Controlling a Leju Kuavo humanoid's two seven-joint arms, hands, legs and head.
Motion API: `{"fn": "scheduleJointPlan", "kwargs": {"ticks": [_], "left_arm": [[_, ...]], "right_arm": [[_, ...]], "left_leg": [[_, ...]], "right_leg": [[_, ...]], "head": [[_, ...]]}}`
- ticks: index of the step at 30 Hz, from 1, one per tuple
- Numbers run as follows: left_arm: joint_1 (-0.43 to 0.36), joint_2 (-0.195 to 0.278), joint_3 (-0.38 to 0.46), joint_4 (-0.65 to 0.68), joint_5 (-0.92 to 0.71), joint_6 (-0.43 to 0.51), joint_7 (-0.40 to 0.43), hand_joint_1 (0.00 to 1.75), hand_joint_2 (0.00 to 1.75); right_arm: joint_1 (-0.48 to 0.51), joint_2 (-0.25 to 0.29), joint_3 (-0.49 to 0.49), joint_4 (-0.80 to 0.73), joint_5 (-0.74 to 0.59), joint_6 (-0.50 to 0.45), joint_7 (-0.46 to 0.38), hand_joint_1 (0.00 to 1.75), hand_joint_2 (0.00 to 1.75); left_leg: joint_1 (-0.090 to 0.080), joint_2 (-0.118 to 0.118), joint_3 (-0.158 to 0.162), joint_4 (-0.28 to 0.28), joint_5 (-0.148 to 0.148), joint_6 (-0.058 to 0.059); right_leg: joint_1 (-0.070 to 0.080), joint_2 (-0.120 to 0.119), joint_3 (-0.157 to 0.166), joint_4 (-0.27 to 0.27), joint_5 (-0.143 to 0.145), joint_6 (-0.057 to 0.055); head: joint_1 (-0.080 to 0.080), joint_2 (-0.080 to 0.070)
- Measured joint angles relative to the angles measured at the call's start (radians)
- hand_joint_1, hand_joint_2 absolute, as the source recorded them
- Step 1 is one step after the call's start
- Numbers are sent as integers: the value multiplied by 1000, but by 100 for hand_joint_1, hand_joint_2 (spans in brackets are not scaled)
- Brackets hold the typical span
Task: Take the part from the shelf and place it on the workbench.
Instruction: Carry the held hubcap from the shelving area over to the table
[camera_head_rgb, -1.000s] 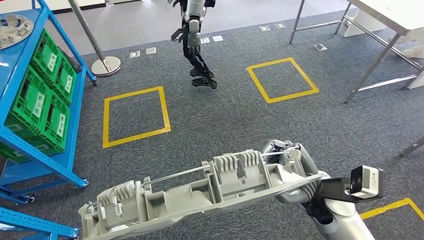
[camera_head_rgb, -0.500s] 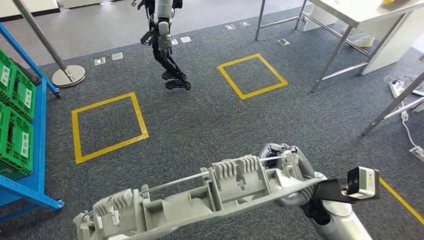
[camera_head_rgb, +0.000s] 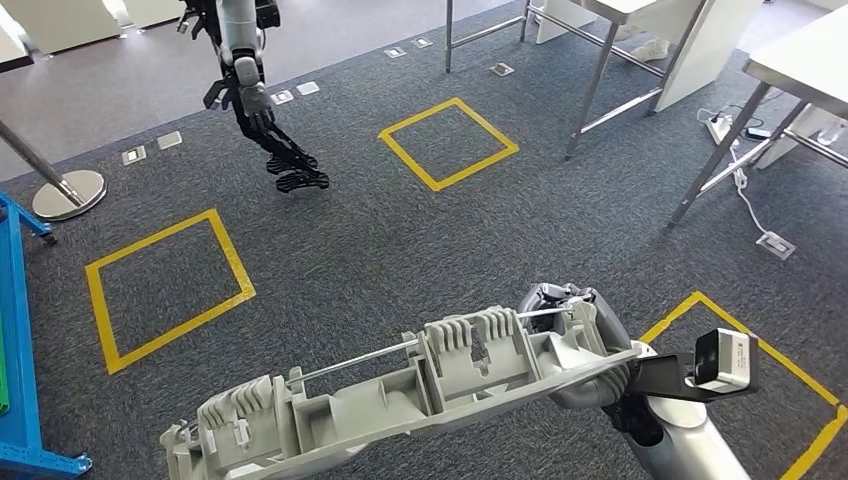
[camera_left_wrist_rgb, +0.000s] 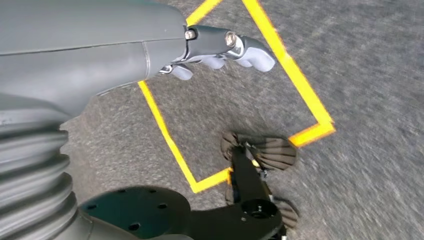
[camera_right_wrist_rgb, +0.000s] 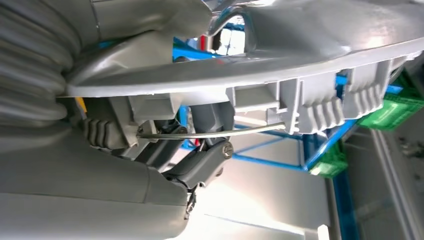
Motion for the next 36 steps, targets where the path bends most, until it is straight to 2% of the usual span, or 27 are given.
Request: {"fn": "scheduleJointPlan", "kwargs": {"ticks": [1, 2, 3, 4, 5, 6, 8, 10, 12, 13, 14, 16, 18, 19, 20, 21, 23, 24, 25, 27, 28, 29, 31, 33, 34, 35, 36], "left_arm": [[1, -1, 0, 0, -1, -2, 0, 0, 175], [2, -1, 0, 1, -2, -6, 0, 0, 175], [4, -1, 0, 1, -3, -9, -1, 0, 175], [5, -1, 0, 1, -4, -13, -3, 0, 175], [5, 0, 0, 1, -4, -15, -6, 0, 175], [5, 0, 0, 1, -5, -16, -9, 0, 175], [5, 1, 0, 1, -5, -19, -12, 0, 175], [4, 1, 0, 2, -6, -20, -12, 0, 175], [3, 0, 0, 2, -10, -22, -11, 0, 175], [2, 0, 0, 2, -13, -23, -10, 0, 175], [2, -1, 0, 1, -15, -23, -10, 0, 175], [2, 0, 0, 1, -19, -23, -10, 0, 175], [4, 0, 0, 1, -20, -23, -9, 0, 175], [5, 0, 0, 1, -20, -23, -9, 0, 175], [5, -1, 0, 2, -20, -23, -9, 0, 175], [4, -1, 0, 2, -20, -23, -9, 0, 175], [2, -2, 0, 1, -20, -23, -8, 0, 175], [1, -2, 0, 1, -20, -23, -8, 0, 175], [0, -3, 0, 1, -20, -23, -8, 0, 175], [-1, -3, 0, 1, -20, -23, -8, 0, 175], [-2, -4, 0, 1, -20, -23, -8, 0, 175], [-3, -4, 0, 1, -20, -23, -8, 0, 175], [-2, -4, 0, 1, -20, -23, -8, 0, 175], [2, -5, 0, 2, -20, -23, -8, 0, 175], [4, -5, 0, 2, -20, -23, -8, 0, 175], [5, -5, 0, 2, -20, -23, -8, 0, 175], [6, -5, 0, 2, -20, -23, -9, 0, 175]], "right_arm": [[-1, 1, 0, 0, 0, 1, 0, 175, 175], [-1, 2, 1, 0, 0, 3, 0, 175, 175], [0, 3, 1, 0, 0, 5, 0, 175, 175], [2, 3, 1, 0, 0, 7, 0, 175, 175], [4, 3, 1, 0, 1, 9, 1, 175, 175], [5, 3, 0, 0, 1, 10, 1, 175, 175], [5, 3, -2, 0, 1, 11, 1, 175, 175], [7, 3, -5, 0, 3, 11, 2, 175, 175], [12, 3, -10, 0, 7, 9, 2, 175, 175], [16, 3, -13, 0, 9, 7, 2, 175, 175], [19, 2, -17, 0, 12, 6, 2, 175, 175], [23, 2, -22, 0, 16, 4, 2, 175, 175], [28, 2, -24, 0, 19, 3, 2, 175, 175], [32, 2, -25, 0, 20, 2, 2, 175, 175], [35, 2, -27, 0, 21, 1, 2, 175, 175], [37, 2, -28, 0, 22, 1, 1, 175, 175], [38, 1, -31, -1, 23, 0, 1, 175, 175], [38, 1, -32, -1, 23, 0, 0, 175, 175], [39, 1, -33, -2, 23, 0, -1, 175, 175], [42, -2, -37, -2, 24, 0, -3, 175, 175], [45, -3, -40, -3, 25, 1, -4, 175, 175], [47, -4, -43, -5, 27, 2, -5, 175, 175], [51, -5, -46, -9, 30, 5, -8, 175, 175], [62, -6, -48, -14, 33, 8, -11, 175, 175], [71, -8, -48, -17, 34, 8, -13, 175, 175], [79, -9, -49, -22, 36, 8, -15, 175, 175], [86, -10, -50, -27, 39, 8, -16, 175, 175]], "left_leg": [[1, -20, -30, 64, -32, -3], [2, -29, -62, 131, -61, -5], [2, -33, -88, 180, -74, -6], [3, -34, -98, 197, -68, -7], [4, -37, -90, 174, -43, -6], [6, -45, -66, 117, -6, -6], [12, -91, -10, -11, 49, -3], [13, -120, 13, -66, 61, 4], [10, -101, 15, -72, 65, 19], [10, -90, 16, -76, 69, 28], [11, -78, 17, -81, 72, 36], [9, -53, 18, -86, 75, 45], [5, -26, 16, -85, 74, 49], [4, -13, 16, -85, 73, 50], [3, 0, 16, -84, 72, 50], [3, 12, 17, -83, 70, 49], [0, 32, 20, -79, 66, 44], [-3, 40, 21, -77, 63, 39], [-5, 49, 23, -77, 61, 35], [-6, 65, 28, -80, 59, 25], [-5, 59, 30, -78, 55, 19], [-4, 42, 25, -64, 44, 13], [1, -9, -13, 24, -7, 3], [4, -31, -73, 150, -62, -3], [5, -33, -91, 185, -68, -5], [6, -33, -93, 183, -54, -6], [8, -37, -76, 144, -23, -7]], "right_leg": [[0, 10, -1, 0, 1, -2], [0, 21, -1, 0, 1, -3], [-1, 34, -1, 1, 1, -4], [-1, 47, -1, 2, 1, -3], [-2, 60, -1, 3, 1, -2], [-3, 72, -1, 4, 1, 0], [-4, 96, -4, 10, 1, 10], [-5, 118, -11, 10, 5, 25], [-9, 136, -17, 4, 12, 40], [-8, 125, -20, 9, 10, 46], [-7, 103, -31, 30, -4, 49], [-3, 46, -79, 133, -63, 53], [-3, 28, -134, 255, -116, 56], [-3, 27, -143, 279, -119, 56], [-3, 25, -132, 264, -104, 55], [-2, 18, -101, 212, -76, 53], [4, -26, -22, 72, -26, 44], [8, -43, 3, 26, -15, 38], [12, -52, 13, 5, -14, 33], [12, -34, 11, 0, -12, 24], [9, -25, 11, -4, -9, 20], [5, -15, 12, -7, -6, 14], [-1, 4, 14, -11, -2, 7], [-2, 26, 13, -11, -1, 5], [-3, 38, 14, -11, -1, 5], [-4, 50, 14, -10, -2, 6], [-6, 63, 14, -8, -2, 8]], "head": [[-2, 0], [-4, 0], [-5, 0], [-5, 0], [-6, 0], [-6, 0], [-7, 0], [-8, 0], [-7, 0], [-6, 0], [-3, 0], [3, 0], [5, 0], [5, 0], [5, 0], [6, 0], [6, 0], [6, 0], [5, 0], [4, 0], [4, 0], [2, 0], [-2, 0], [-6, 0], [-6, 0], [-7, 0], [-7, 0]]}}
